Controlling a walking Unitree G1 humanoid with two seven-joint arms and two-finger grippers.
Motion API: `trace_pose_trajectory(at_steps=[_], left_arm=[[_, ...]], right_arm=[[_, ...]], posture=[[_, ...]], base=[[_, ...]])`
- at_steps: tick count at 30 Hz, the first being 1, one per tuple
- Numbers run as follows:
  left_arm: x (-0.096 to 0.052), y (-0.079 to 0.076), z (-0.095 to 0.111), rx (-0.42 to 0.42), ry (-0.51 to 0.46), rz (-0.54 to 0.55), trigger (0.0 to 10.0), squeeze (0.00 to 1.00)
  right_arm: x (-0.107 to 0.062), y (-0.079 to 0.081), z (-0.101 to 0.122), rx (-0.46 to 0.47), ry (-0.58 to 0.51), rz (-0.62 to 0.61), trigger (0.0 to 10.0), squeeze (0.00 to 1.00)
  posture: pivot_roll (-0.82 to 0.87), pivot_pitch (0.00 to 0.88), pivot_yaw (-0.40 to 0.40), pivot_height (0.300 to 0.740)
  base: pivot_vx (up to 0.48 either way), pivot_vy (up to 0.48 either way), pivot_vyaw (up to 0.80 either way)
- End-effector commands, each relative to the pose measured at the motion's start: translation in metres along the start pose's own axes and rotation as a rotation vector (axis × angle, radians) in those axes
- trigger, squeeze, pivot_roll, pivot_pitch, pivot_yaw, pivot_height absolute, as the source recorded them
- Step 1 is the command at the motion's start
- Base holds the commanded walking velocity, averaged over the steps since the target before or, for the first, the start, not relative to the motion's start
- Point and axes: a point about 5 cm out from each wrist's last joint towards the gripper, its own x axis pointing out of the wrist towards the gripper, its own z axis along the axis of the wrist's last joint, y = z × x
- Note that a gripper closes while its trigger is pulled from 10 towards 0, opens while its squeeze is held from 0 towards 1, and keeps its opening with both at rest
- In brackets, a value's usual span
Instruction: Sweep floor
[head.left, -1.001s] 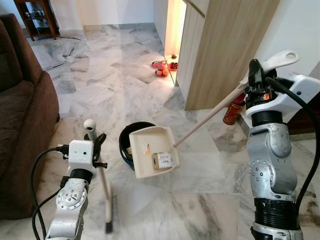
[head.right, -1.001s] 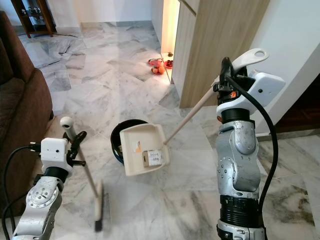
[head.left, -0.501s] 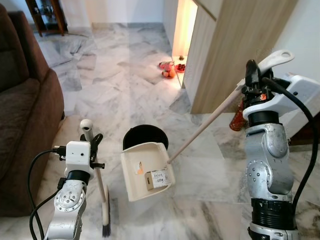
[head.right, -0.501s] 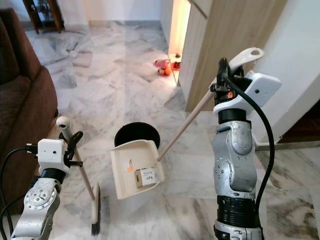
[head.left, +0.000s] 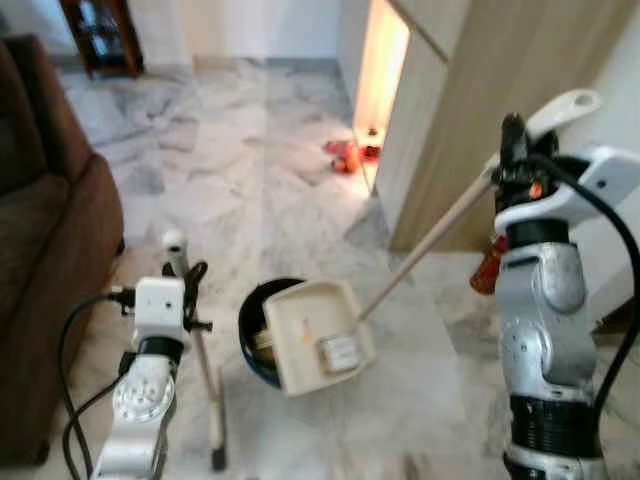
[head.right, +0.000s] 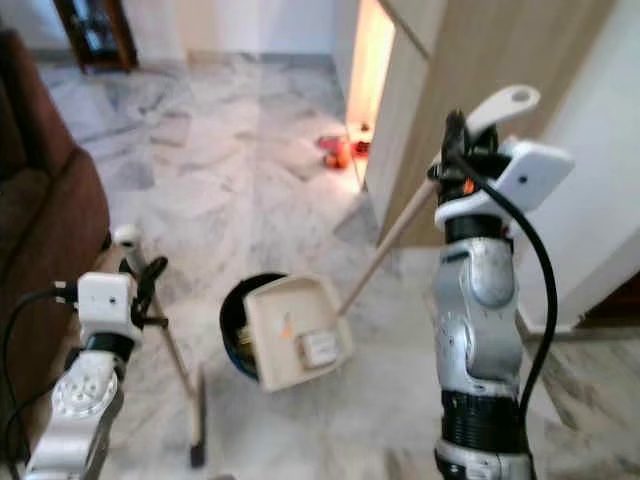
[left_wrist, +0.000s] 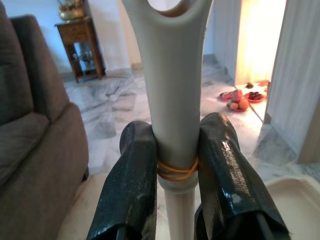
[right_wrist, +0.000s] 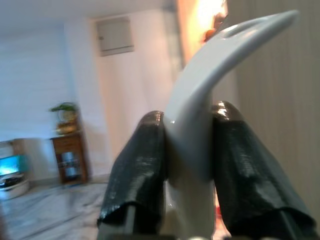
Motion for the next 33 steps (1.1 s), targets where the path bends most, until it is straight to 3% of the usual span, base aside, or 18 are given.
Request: trace_pose_trajectory(at_steps=[1,12,33], left_arm=[[0.004,-0.002,0.011,0.021,-0.056,-0.003,10.0,0.0],[0.005,-0.002,0.013,0.02,-0.064,-0.001,10.0,0.0],[0.004,-0.005,0.013,0.002,-0.066,-0.011,10.0,0.0]], right_arm=[[0.002,-0.001,0.018,0.037,-0.088,-0.002,10.0,0.0],[0.002,0.003,0.018,0.044,-0.086,0.018,10.0,0.0],[0.0,0.014,0.014,0.058,-0.071,0.072,10.0,0.0]], posture=[[0.08,0.048,-0.039,0.74],[0.08,0.049,-0.04,0.74],[0.09,0.048,-0.043,0.74]], base=[[0.412,0.0,0.0],[0.407,0.0,0.0],[0.0,0.0,0.0]])
